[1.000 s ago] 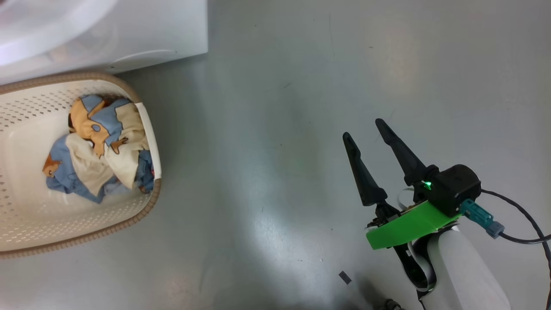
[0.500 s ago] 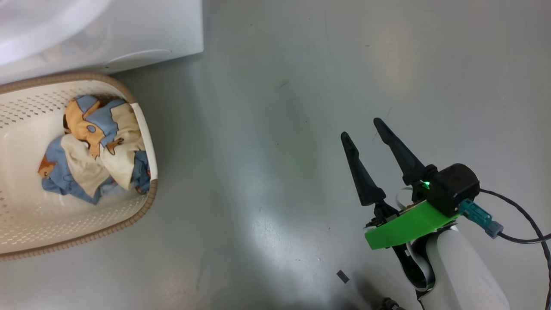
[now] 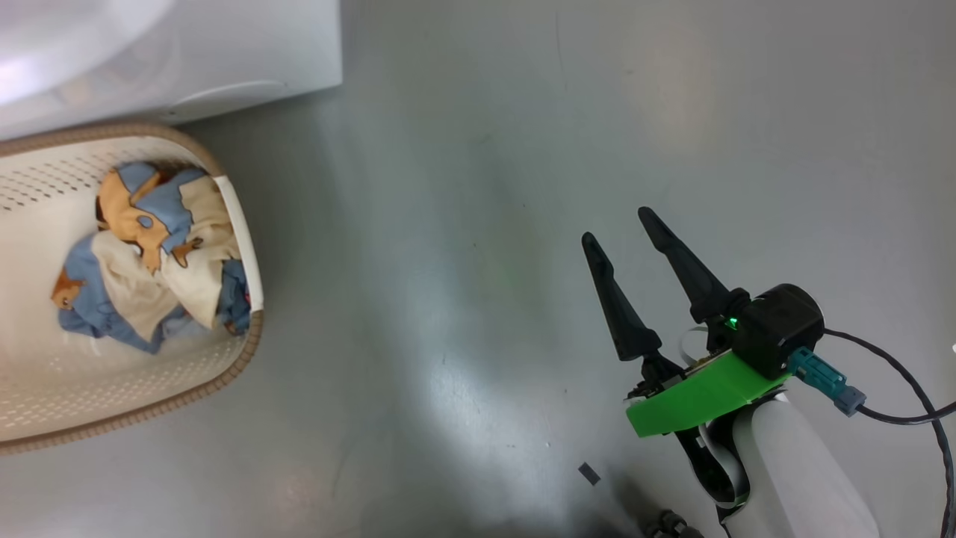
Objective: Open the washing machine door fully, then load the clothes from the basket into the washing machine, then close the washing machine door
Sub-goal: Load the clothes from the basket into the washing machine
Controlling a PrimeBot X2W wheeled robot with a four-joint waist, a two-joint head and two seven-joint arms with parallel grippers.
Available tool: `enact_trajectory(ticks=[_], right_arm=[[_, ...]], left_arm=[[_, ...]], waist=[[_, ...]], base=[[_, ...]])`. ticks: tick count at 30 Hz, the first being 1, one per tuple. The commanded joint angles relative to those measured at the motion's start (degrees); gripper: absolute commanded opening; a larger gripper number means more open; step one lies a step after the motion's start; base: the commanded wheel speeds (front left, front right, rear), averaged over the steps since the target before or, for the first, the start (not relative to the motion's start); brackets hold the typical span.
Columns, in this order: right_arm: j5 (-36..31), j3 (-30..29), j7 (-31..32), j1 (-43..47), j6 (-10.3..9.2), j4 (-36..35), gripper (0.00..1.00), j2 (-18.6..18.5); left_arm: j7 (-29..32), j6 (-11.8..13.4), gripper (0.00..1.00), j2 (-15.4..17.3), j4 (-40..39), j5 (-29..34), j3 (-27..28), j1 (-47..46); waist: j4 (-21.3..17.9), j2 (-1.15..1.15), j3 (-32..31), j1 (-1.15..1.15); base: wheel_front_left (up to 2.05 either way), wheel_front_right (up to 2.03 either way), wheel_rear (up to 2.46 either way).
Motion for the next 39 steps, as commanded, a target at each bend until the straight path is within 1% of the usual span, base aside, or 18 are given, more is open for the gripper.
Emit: enact_trajectory(ticks=[1,7,11,15,18,21,29,30,31,32,39], right_arm=[[0.8,1.3,-0.4,0.7,0.09,-1.5,1.0,0.4],[1.3,1.8,-0.4,0.4,0.09,-2.2,1.0,0.4],[2.1,2.4,-0.4,-0.1,0.09,-2.6,1.0,0.4],[2.8,2.9,-0.4,-0.6,0.09,-3.1,1.0,0.4],[3.1,3.0,-0.4,-0.9,0.09,-3.2,1.0,0.4],[3.6,3.4,-0.4,-1.3,0.09,-3.3,1.0,0.4],[4.2,3.3,-0.4,-1.4,0.09,-3.1,1.0,0.4],[4.2,3.3,-0.4,-1.5,0.09,-3.0,1.0,0.4],[4.2,3.2,-0.4,-1.5,0.09,-3.0,1.0,0.4],[4.2,3.2,-0.4,-1.6,0.09,-3.0,1.0,0.4],[3.5,2.6,-0.4,-1.8,0.09,-2.8,1.0,0.4]], left_arm=[[-2.3,0.3,0.0,3.6,-2.0,-0.1,0.9,-2.7],[-6.5,0.0,0.0,4.5,-2.0,-0.3,0.7,-10.8],[-6.5,-0.2,0.0,5.2,0.1,-0.1,0.0,-16.0],[-6.3,-0.3,0.0,5.1,2.8,-0.8,0.0,-19.9],[-6.2,-0.3,0.0,4.9,4.4,-0.9,-0.1,-21.2],[-6.6,0.3,0.0,4.8,6.9,-1.4,0.2,-22.6],[-8.2,0.2,0.0,4.8,12.2,-2.3,0.0,-24.4],[-8.2,0.2,0.02,4.6,12.8,-2.6,0.1,-24.6],[-8.2,0.1,0.88,4.4,13.4,-3.0,0.3,-24.8],[-8.3,0.0,1.0,4.2,13.9,-3.3,0.3,-24.9],[-9.6,-0.5,1.0,3.4,15.7,-4.0,-1.2,-24.6]], waist=[[-0.5,0.0,1.1,0.0],[-1.8,0.0,4.3,0.0],[-3.0,0.0,6.5,0.0],[-3.9,0.0,8.4,0.0],[-4.3,0.0,9.1,0.0],[-4.9,0.0,9.9,0.0],[-5.6,0.0,10.2,0.0],[-5.6,0.0,10.2,0.0],[-5.6,0.0,10.1,0.0],[-5.5,0.0,10.0,0.0],[-4.1,0.0,8.8,0.0]], base=[[0.0,0.0,0.0],[0.0,0.0,0.0],[0.0,0.0,0.0],[0.0,0.0,0.0],[0.0,0.0,0.0],[0.0,0.0,0.0],[0.0,0.0,0.0],[0.0,0.0,0.0],[0.0,0.0,0.0],[0.0,0.0,0.0],[0.0,0.0,0.0]])
